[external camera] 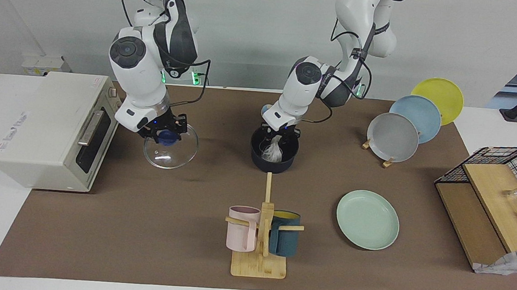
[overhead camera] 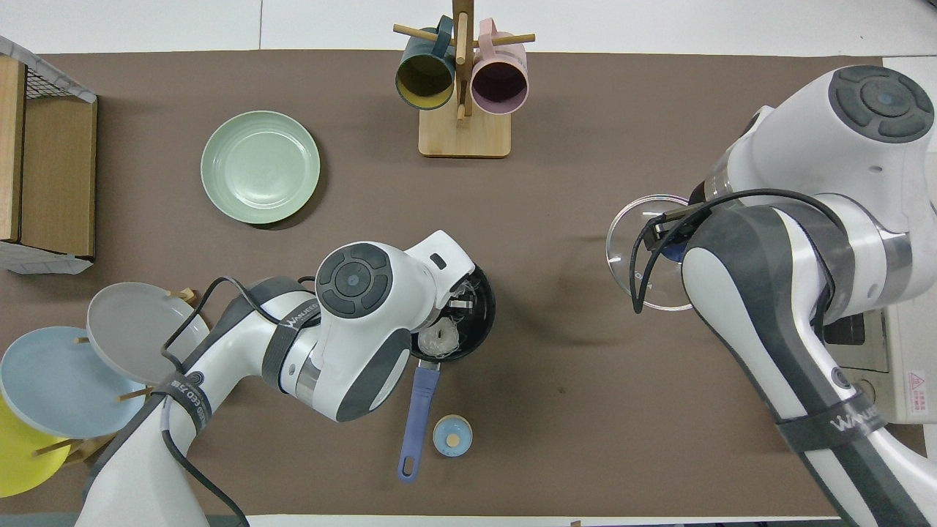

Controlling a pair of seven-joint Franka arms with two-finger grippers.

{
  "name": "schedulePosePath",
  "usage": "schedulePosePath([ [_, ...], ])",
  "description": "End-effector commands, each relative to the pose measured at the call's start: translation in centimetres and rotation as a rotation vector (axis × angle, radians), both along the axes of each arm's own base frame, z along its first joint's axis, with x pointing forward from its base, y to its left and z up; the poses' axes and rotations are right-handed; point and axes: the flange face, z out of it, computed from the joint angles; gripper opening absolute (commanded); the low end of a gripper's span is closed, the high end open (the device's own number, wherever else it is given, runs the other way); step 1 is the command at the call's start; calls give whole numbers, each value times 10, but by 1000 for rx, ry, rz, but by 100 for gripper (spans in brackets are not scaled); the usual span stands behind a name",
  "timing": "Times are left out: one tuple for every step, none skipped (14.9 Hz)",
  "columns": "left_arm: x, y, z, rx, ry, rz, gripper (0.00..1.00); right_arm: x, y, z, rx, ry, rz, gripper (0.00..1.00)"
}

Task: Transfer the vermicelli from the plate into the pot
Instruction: 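Carry the vermicelli over the saucepan with the left gripper and release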

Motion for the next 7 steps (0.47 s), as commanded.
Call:
schedulePosePath([
  [32,34,50,11,7,-8,100,-1,22,17,22,14,-85,0],
  [48,50,73,25,17,-16,100,-4,34,17,21,16,-94,0],
  [62,66,100,28,30,-10,100,-9,52,20,20,12,-103,0],
  [75,86,123,37,40,9,100,-16,79,22,18,1,-110,0],
  [85,110,147,57,20,21,100,-23,102,24,15,-13,-131,0],
  [89,131,164,82,-1,36,100,-32,130,25,18,-32,-147,0],
  [90,153,180,93,-25,56,100,-40,155,26,27,-51,-160,0],
])
